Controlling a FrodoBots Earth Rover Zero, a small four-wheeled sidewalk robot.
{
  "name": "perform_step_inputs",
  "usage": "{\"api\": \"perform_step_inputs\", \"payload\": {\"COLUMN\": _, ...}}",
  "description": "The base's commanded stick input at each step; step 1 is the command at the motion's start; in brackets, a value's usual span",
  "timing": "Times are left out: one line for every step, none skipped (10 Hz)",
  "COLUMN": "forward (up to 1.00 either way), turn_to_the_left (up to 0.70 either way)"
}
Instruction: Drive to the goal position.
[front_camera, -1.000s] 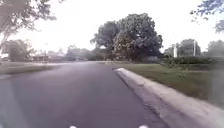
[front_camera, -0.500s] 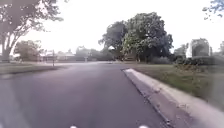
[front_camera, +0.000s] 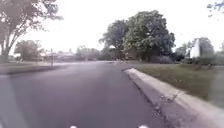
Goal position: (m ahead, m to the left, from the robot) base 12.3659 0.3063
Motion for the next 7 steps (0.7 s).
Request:
{"api": "perform_step_inputs", "payload": {"forward": 1.00, "turn_to_the_left": 0.00}}
{"api": "perform_step_inputs", "payload": {"forward": 1.00, "turn_to_the_left": 0.00}}
{"api": "perform_step_inputs", "payload": {"forward": 1.00, "turn_to_the_left": 0.00}}
{"api": "perform_step_inputs", "payload": {"forward": 1.00, "turn_to_the_left": 0.00}}
{"api": "perform_step_inputs", "payload": {"forward": 1.00, "turn_to_the_left": 0.00}}
{"api": "perform_step_inputs", "payload": {"forward": 1.00, "turn_to_the_left": 0.00}}
{"api": "perform_step_inputs", "payload": {"forward": 1.00, "turn_to_the_left": -0.25}}
